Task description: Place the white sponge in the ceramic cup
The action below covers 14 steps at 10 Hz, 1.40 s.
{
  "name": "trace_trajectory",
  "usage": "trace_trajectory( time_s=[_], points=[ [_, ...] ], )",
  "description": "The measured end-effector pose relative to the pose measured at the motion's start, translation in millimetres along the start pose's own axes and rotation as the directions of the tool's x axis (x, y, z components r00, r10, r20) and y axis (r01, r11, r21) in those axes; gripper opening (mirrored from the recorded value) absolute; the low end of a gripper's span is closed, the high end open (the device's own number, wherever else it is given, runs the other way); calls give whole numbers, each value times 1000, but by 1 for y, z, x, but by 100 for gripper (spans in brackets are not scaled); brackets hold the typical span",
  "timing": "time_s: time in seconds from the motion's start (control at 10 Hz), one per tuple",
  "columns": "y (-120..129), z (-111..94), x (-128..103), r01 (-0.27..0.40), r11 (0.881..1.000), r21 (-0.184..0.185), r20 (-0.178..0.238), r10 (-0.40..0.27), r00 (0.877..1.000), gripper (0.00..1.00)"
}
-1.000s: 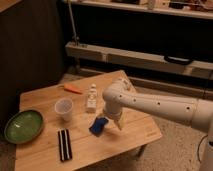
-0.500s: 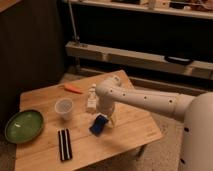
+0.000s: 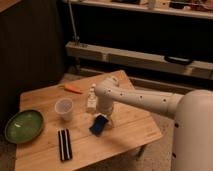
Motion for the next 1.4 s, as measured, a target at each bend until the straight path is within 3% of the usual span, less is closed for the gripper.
trace_trajectory(
  time_s=[0.1, 0.2, 0.5, 0.7, 0.8, 1.1, 1.4],
  points=[
    [1, 3, 0, -4, 1000, 0, 7, 4, 1000, 79],
    [2, 7, 1, -10, 1000, 1, 17, 10, 1000, 73],
    [-3, 12, 0, -18, 1000, 13, 44, 17, 999, 42],
    [-12, 16, -2, -14, 1000, -17, 52, 15, 999, 22],
    [-17, 16, -3, -16, 999, -28, 42, 17, 999, 19],
    [-22, -18, -4, -21, 1000, -22, -55, 20, 998, 19],
    [-33, -90, -6, 12, 999, 32, -185, -5, 983, 19]
  ],
)
